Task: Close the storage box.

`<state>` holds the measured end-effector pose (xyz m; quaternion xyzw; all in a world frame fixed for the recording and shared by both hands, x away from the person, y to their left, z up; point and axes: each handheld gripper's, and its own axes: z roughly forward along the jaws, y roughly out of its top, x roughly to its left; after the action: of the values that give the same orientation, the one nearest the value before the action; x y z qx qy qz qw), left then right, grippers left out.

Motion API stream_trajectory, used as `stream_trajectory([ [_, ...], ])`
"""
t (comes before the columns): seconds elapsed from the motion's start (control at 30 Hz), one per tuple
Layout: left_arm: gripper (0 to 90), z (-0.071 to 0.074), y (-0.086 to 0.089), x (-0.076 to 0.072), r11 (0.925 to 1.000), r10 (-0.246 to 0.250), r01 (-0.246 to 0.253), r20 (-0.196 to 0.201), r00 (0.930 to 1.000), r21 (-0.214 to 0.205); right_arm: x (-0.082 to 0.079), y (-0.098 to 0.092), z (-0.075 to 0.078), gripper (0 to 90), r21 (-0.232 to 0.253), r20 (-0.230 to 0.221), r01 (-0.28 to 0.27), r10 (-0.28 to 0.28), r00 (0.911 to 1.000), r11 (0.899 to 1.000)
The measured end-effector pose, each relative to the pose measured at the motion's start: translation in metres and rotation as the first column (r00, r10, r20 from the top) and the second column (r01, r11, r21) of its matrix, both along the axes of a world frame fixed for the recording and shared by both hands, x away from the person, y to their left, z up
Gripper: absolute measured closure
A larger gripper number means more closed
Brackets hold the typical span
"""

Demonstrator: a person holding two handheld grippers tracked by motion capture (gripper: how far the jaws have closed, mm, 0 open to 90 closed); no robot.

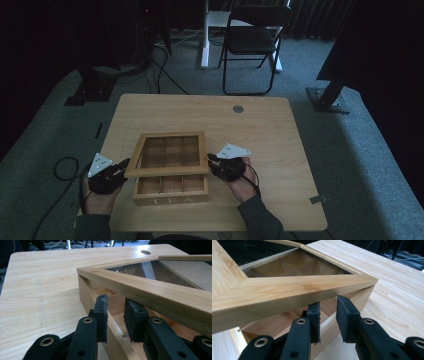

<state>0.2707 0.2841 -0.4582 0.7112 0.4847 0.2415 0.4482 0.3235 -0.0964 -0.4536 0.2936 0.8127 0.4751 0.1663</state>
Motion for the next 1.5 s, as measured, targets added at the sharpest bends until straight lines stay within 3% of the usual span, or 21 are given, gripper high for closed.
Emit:
stream_trajectory([
  [1.1,72.8,-0.009,0.007,-0.007,0.9999,0.002,-0.002,-0.002,1.0000,-0.012,-0.005,0.001,-0.012,75.2,0.005,-0.019,0.001,-0.001,0.9998,1.000],
  [1.5,72.7,-0.013,0.008,-0.010,0.9999,0.005,-0.005,-0.010,0.9999,-0.011,-0.008,0.002,-0.016,72.0,-0.025,-0.006,0.008,-0.008,1.0000,1.000],
])
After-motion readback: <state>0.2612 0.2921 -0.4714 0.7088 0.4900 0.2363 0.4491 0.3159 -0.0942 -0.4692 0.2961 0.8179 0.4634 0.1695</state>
